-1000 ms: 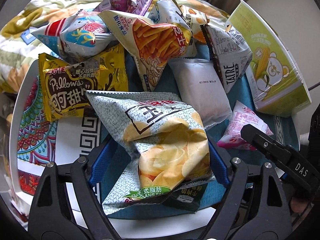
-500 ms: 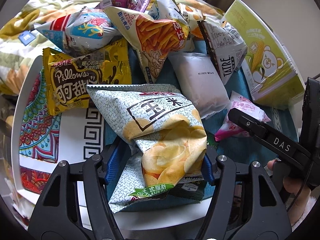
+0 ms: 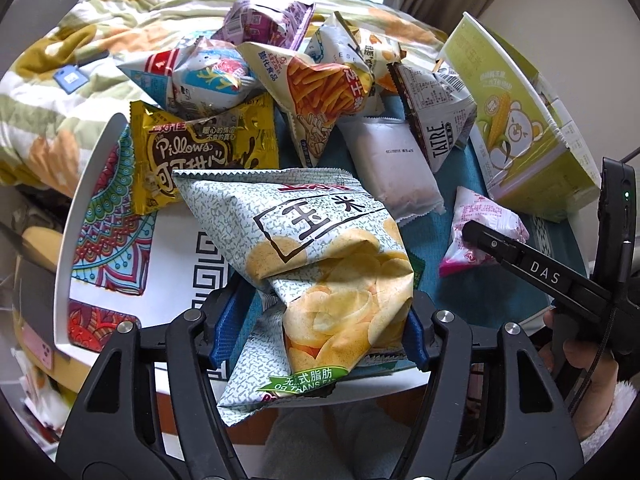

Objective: Organize snacks
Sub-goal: 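Carry both bags into the cardboard box and open both tools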

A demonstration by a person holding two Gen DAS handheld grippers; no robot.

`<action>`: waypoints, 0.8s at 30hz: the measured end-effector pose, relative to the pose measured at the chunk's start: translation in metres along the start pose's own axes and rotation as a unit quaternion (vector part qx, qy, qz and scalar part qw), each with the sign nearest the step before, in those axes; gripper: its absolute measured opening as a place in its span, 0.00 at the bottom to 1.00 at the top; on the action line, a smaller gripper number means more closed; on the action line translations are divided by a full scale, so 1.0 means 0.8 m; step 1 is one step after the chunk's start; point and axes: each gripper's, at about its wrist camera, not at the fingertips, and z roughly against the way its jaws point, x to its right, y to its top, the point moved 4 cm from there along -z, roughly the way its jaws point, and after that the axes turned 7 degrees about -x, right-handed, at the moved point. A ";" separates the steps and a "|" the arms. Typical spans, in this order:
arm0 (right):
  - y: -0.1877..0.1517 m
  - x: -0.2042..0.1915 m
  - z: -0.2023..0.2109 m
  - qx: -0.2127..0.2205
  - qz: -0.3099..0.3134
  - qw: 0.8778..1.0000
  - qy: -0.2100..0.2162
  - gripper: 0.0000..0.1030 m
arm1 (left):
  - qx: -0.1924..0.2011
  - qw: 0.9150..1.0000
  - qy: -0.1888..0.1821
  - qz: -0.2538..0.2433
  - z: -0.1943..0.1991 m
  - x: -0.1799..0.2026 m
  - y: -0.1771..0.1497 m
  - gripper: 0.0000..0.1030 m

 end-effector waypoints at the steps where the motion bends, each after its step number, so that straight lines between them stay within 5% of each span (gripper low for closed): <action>1: -0.001 0.000 0.004 0.000 0.001 1.000 0.001 0.49 | 0.003 1.000 0.000 -0.001 0.007 0.002 0.001 0.60; 15: 0.016 -0.040 0.145 0.086 0.050 0.994 0.043 0.47 | 0.089 0.994 -0.022 -0.057 0.125 0.080 0.063 0.60; 24: 0.067 -0.003 0.248 0.160 0.051 0.984 0.054 0.47 | 0.127 0.986 -0.053 -0.097 0.151 0.183 0.131 0.60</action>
